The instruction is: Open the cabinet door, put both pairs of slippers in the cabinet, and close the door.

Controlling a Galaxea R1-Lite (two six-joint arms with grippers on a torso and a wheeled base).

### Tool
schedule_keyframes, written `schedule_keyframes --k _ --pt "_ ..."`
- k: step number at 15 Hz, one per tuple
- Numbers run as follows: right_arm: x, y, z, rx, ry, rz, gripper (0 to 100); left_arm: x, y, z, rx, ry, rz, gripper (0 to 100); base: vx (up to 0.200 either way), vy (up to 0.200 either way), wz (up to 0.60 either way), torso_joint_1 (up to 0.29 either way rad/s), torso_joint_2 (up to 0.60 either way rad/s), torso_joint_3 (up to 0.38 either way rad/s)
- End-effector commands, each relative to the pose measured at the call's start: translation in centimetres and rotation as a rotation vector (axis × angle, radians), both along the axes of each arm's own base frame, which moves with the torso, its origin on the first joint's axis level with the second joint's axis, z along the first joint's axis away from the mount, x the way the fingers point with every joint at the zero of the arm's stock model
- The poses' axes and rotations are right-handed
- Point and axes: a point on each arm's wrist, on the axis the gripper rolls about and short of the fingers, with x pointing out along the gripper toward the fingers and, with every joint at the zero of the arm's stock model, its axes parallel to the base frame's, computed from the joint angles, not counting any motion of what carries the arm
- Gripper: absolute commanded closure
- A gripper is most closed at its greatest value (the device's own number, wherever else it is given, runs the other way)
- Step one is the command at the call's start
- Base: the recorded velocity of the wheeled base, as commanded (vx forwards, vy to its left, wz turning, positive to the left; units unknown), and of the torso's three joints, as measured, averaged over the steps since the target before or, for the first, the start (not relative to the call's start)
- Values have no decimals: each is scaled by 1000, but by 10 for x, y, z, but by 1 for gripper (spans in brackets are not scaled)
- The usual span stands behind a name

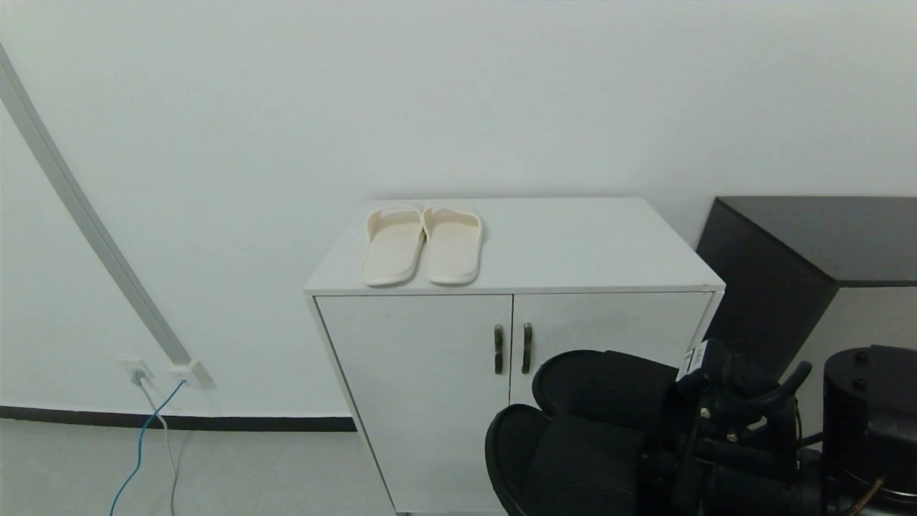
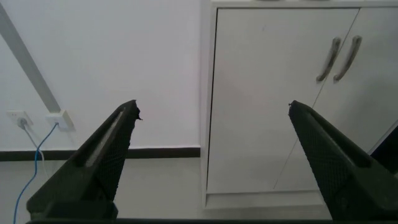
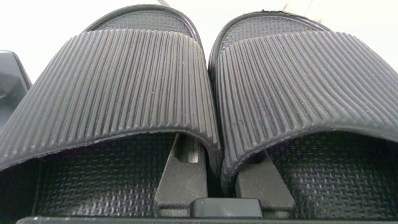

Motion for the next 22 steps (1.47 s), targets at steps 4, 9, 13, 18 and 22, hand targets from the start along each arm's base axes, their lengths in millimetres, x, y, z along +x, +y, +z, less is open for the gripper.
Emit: schedule_keyframes --k 4,9,13,18,22 --pt "0 0 -1 -2 1 3 100 0 0 0 2 0 2 0 0 0 0 -199 529 320" --pt "-1 -1 -3 -8 5 2 100 0 0 0 2 0 1 0 0 0 0 -176 499 323" --pt "-2 -1 -4 -21 1 7 100 0 0 0 2 2 -1 0 0 0 0 -143 483 333" --pt "-4 -1 -7 -29 8 16 100 1 0 0 -2 16 -1 0 0 0 0 -103 462 354" --pt "-6 -1 -9 -35 14 26 100 5 0 1 -5 65 13 0 0 0 0 -40 445 395"
